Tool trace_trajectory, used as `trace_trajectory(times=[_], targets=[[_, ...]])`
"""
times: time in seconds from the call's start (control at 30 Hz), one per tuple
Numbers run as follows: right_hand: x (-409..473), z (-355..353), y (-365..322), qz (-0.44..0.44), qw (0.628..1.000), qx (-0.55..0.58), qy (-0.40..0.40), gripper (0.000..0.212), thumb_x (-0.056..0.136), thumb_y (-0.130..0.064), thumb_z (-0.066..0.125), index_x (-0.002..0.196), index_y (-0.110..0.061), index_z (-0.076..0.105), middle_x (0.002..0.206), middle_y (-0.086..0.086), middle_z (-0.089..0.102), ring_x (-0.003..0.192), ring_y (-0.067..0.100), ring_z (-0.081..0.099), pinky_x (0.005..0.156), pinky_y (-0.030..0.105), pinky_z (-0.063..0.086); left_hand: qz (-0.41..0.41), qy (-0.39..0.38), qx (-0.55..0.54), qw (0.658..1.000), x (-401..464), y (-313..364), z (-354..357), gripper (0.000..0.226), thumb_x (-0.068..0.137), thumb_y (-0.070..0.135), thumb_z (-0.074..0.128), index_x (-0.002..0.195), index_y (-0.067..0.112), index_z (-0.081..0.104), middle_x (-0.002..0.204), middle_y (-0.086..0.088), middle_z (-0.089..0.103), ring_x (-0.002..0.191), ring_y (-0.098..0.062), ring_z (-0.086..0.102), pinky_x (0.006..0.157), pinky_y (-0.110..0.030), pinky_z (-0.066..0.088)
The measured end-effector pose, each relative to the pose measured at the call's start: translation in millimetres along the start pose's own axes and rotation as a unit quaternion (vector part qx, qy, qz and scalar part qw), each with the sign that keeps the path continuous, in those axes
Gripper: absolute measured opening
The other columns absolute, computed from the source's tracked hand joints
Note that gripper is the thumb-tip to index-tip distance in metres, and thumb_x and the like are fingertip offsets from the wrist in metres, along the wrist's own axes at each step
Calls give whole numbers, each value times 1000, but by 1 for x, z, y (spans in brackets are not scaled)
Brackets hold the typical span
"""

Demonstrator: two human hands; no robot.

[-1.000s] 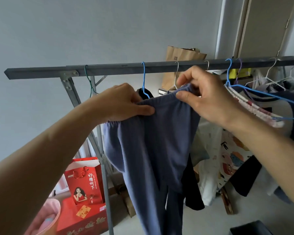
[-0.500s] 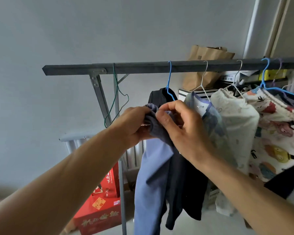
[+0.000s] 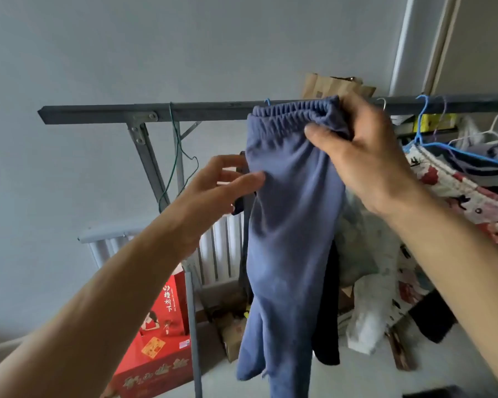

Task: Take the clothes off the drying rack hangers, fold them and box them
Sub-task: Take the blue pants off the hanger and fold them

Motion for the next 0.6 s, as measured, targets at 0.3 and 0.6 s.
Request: trace_trajectory(times=[0.3, 0.6], targets=[[20, -115, 11, 9, 989, -43, 139, 45, 84, -30, 57, 110, 6, 55, 95, 8, 57, 88, 13, 55, 81, 30, 50, -108, -136, -81, 981, -2, -37, 122, 43, 101, 39, 43, 95, 1, 62, 72, -13, 64, 60, -26, 64, 57, -37, 58], [-9, -210, 30, 36, 977, -102, 183, 13, 92, -30, 55, 94, -17, 53, 89, -4, 57, 85, 6, 57, 78, 24, 47, -201, -268, -386, 860, 14, -36, 264, 45, 95, 50, 37, 122, 27, 65, 120, 4, 69, 111, -11, 63, 88, -30, 46]])
Point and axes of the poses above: each hand's wrist, its own x-axis towards the middle knuckle, its own z-axis out of the palm, y = z × x, the point moved 4 cm from there along x, towards the middle knuckle
